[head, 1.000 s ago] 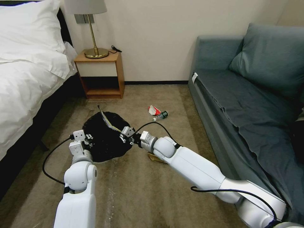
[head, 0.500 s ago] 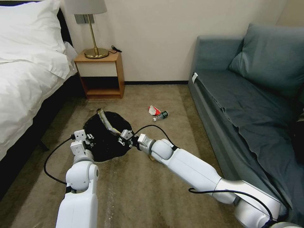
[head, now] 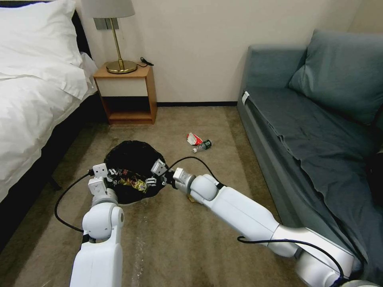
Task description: Pick up the trash bin, then pick up the garbage on the floor and place it into the trash bin.
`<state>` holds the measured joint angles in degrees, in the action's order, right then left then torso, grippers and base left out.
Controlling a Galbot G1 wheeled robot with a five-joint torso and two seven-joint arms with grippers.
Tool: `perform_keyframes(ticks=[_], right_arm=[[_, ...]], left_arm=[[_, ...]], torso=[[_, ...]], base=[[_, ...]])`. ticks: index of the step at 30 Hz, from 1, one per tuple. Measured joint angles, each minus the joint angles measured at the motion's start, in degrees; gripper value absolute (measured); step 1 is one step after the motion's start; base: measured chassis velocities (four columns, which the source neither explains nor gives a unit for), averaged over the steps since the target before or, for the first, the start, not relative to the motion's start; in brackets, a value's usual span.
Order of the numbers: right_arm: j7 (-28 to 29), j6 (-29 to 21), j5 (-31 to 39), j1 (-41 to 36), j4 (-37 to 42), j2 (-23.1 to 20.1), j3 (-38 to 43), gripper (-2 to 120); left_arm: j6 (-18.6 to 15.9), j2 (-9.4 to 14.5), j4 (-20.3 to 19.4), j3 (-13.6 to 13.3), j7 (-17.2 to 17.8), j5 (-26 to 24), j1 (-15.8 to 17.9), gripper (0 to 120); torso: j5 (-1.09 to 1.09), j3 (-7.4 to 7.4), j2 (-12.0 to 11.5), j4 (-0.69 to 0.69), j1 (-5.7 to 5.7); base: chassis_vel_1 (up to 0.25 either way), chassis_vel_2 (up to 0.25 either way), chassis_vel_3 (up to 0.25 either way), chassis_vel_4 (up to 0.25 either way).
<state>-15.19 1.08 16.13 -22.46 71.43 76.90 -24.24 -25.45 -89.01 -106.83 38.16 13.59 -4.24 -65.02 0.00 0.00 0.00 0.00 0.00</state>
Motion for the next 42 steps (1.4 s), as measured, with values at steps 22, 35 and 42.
perform_keyframes(ticks=[22, 35, 42], right_arm=[[12.5, -15.0, 3.7, -1.0, -14.1, 2.3, 11.7, 100], [0.6, -11.4, -13.5, -4.6, -21.4, 1.4, 13.0, 100], [-5.9, -6.5, -20.1, -5.5, -24.3, 0.9, 14.3, 100]], left_arm=[[-0.4, 0.8, -0.8, 1.1, -0.5, -0.6, 0.1, 4], [-0.8, 0.7, -2.8, 2.4, -0.3, -0.4, -1.5, 4], [-0.9, 0.7, -3.6, 3.1, -0.3, -0.3, -2.4, 4]], torso=[[0.0, 0.0, 0.0, 0.0, 0.0], [0.0, 0.0, 0.0, 0.0, 0.0], [0.0, 0.0, 0.0, 0.0, 0.0]], base=[[0.0, 0.0, 0.0, 0.0], [0.0, 0.0, 0.0, 0.0], [0.0, 0.0, 0.0, 0.0]])
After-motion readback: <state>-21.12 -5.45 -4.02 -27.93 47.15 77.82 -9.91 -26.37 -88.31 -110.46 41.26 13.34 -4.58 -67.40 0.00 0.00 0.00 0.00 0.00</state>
